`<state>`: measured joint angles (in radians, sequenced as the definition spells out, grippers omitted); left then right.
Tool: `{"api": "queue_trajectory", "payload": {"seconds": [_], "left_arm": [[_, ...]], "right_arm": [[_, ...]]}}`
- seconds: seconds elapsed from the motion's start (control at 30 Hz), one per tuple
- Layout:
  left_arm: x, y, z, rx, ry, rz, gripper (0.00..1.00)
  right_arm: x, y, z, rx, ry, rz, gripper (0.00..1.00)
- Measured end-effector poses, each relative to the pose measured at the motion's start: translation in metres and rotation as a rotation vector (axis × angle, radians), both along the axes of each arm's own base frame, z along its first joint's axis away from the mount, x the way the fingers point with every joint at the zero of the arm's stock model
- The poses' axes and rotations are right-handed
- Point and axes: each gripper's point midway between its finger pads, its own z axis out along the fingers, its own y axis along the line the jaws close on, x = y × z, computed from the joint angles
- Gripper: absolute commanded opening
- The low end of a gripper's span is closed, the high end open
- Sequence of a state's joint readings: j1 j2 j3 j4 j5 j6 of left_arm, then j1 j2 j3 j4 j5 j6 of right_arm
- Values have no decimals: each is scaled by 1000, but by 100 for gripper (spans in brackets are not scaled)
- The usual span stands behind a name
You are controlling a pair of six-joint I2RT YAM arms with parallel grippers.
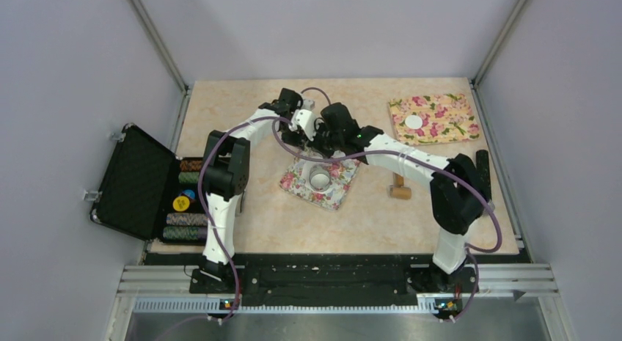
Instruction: Roll out the dumpling wrappers from the dough
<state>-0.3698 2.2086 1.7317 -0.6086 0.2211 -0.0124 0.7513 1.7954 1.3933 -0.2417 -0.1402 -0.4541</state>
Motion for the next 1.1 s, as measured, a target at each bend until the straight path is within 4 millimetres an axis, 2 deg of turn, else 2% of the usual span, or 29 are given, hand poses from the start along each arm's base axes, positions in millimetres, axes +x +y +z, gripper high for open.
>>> {"api": "queue_trajectory", "payload": {"seconds": [0.23,0.5,0.63,0.8,0.97,1.1], "left_arm": [[-1,-1,0,-7,2,-8,0],[-4,-5,0,-31,16,-20,0],[-5,-5,0,-39,20,-22,0],[-5,-5,-1,-40,22,-21,0],[-6,-7,-1,-41,23,-25,0],[-6,-7,-1,-41,23,-24,0]], "right_arm": [[3,25,2,11,53,102,0],[5,41,4,21,104,162,0],[3,40,7,3,120,170,0],[-1,44,23,-5,111,195,0],[-13,61,43,19,88,238,0],[-21,68,49,36,97,243,0]]}}
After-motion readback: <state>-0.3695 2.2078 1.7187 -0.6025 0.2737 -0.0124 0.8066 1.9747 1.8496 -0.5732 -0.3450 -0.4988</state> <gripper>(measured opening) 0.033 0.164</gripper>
